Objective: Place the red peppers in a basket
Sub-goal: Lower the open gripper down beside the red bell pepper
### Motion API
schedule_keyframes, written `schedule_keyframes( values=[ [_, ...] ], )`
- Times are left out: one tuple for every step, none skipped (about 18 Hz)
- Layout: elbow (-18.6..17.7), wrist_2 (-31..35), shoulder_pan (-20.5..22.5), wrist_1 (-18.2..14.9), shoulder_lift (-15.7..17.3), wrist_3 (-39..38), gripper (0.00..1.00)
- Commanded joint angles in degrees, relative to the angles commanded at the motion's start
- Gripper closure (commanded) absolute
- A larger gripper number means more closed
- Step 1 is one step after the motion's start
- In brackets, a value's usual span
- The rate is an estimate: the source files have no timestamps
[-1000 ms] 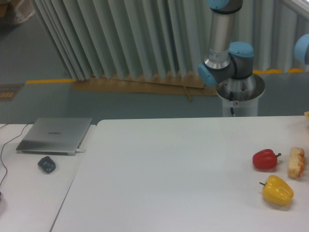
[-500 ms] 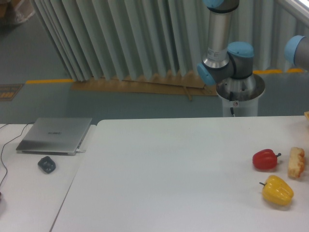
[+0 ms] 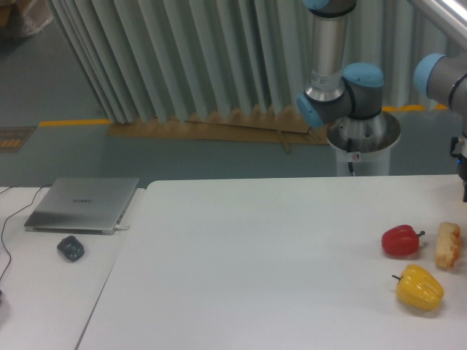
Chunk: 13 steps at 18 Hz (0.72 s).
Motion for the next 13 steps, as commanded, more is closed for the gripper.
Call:
schedule_keyframes(
  values=[
    [0.0, 0.0, -0.6, 0.0, 0.0, -0.5, 0.00],
    [0.0, 0.0, -1.0, 0.1, -0.1, -0.6, 0.00],
    [-0.2, -0.1, -1.1, 0.1, -0.3, -1.1, 0.00],
    [-0.3, -0.1, -1.2, 0.2, -0.4, -1.7, 0.00],
    [-0.5, -0.1, -1.8, 0.3, -0.5, -2.4, 0.00],
    [-0.4, -0.1, -2.5, 0.4, -0.5, -3.1, 0.00],
    [-0.4, -0.1, -3.0, 0.4, -0.6, -3.5, 0.00],
    [-0.4, -0.1, -3.7, 0.4, -0.7, -3.7, 0.00],
    [-0.4, -0.1, -4.2, 0.4, -0.6, -4.5, 0.00],
    [-0.4, -0.1, -4.5, 0.4, -0.7, -5.0, 0.00],
    [-0.4, -0.2, -4.5, 0.4, -0.7, -5.3, 0.00],
    [-0.5, -0.2, -4.5, 0.5, -0.8, -4.8, 0.00],
    [-0.4, -0.1, -4.4, 0.6, -0.9, -4.4, 0.00]
  ],
)
